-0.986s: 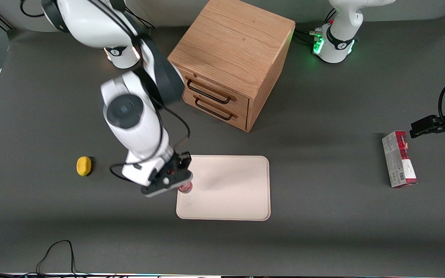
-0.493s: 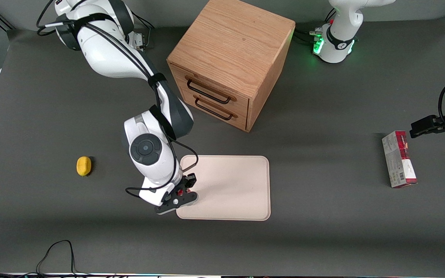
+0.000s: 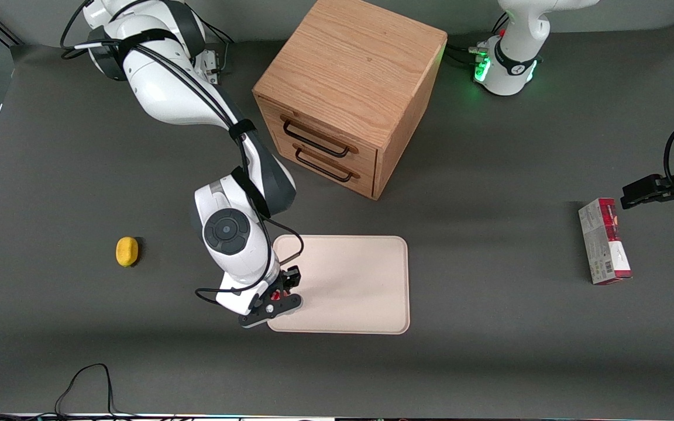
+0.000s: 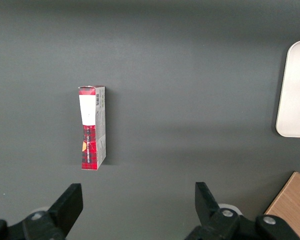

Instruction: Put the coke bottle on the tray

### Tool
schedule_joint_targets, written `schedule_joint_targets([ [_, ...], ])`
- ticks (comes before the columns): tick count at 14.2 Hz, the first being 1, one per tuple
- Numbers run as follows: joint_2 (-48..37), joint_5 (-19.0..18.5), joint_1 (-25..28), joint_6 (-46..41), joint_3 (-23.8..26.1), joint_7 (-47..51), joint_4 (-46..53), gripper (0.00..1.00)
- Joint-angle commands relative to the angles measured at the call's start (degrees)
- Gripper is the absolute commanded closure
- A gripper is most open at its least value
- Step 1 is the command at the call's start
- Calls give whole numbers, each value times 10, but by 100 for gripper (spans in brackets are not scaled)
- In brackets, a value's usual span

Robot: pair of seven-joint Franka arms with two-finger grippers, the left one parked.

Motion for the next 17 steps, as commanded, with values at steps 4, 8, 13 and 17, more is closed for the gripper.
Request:
schedule_joint_targets([
  [4,-70,-7,2,-87,2,-1,7,0],
  [8,-161,-10,6,-190,2,-1,6,0],
  [13,-298,-11,-1,-256,-12,-10,-109,0],
  [17,-407,-5,-52,-252,-36,-35,-227,0],
])
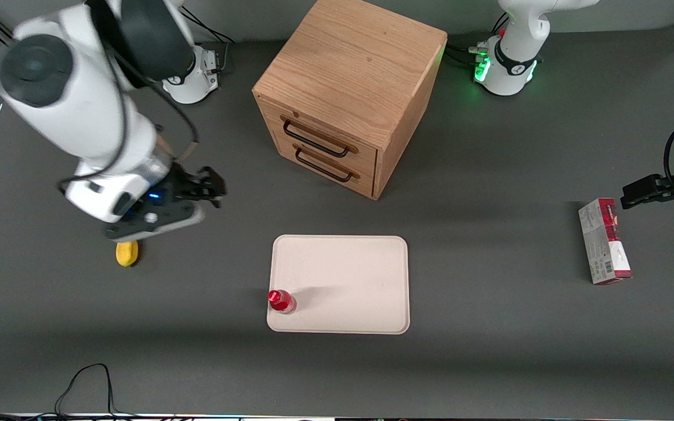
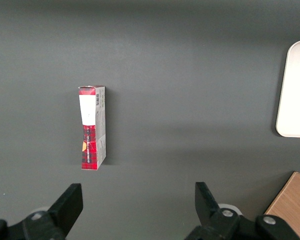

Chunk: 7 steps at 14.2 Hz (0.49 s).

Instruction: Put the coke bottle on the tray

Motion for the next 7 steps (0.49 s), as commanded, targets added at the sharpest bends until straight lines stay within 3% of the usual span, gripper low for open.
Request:
schedule_joint_targets([
  [1,-97,-3,-63,17,5,-44,-121,0],
  [5,-144,-5,-176,34,57,-88,-180,0],
  [7,-166,-5,-211,49,60,-90,-212,0],
])
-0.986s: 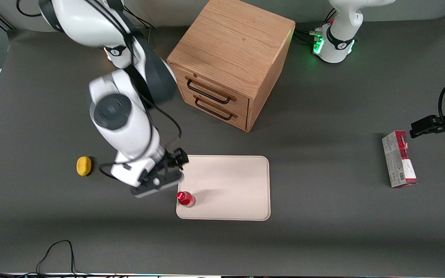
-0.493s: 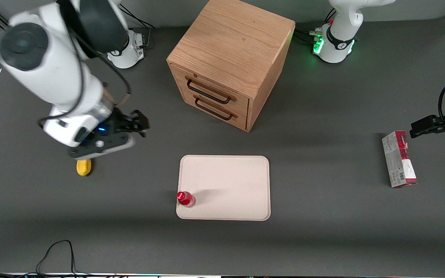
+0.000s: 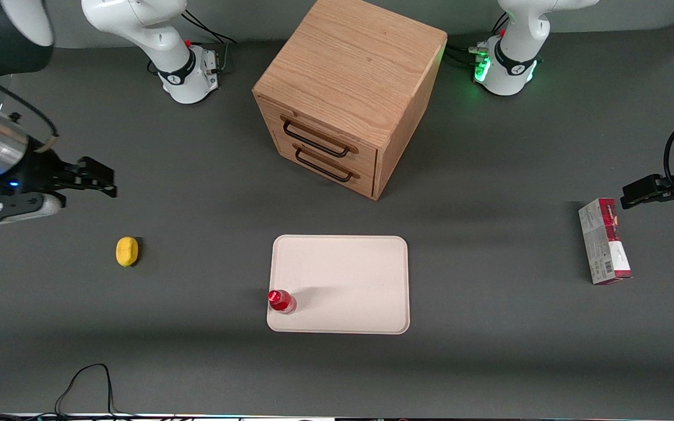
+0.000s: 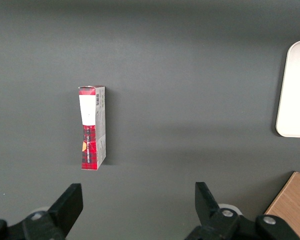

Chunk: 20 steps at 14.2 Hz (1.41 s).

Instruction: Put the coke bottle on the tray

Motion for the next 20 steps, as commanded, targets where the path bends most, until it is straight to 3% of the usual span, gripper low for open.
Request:
schedule_joint_targets([
  [1,-48,-5,-42,26,17,-8,-66,0],
  [7,-61,-12,-66,27,12,-16,-91,0],
  [10,-60,-35,-66,19,9,-14,-88,0],
  [20,-58,-31,-63,17,-6,-14,-88,0],
])
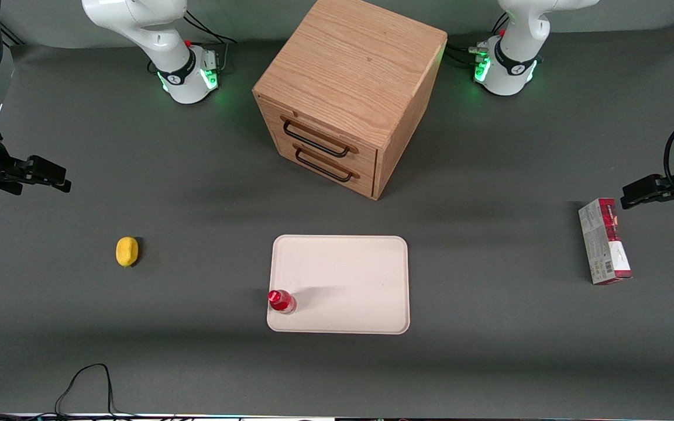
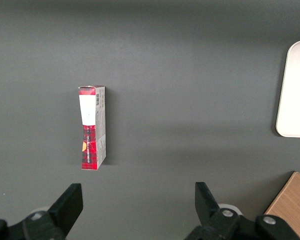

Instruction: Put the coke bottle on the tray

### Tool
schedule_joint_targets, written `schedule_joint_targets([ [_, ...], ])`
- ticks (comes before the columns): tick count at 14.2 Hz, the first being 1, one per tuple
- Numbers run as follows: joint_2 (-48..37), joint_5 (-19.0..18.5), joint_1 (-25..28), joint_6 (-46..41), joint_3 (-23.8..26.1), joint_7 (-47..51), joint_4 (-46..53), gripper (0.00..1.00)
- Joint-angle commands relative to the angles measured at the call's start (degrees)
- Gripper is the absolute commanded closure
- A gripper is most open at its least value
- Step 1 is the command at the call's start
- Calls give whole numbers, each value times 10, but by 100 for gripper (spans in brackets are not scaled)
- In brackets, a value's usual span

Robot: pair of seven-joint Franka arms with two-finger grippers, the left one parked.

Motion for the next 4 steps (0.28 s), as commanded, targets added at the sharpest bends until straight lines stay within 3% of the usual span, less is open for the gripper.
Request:
schedule_joint_targets([
  [1,-13,-10,1,3,0,-8,-12,0],
  [4,-13,-10,2,-4,0,-4,-9,0],
])
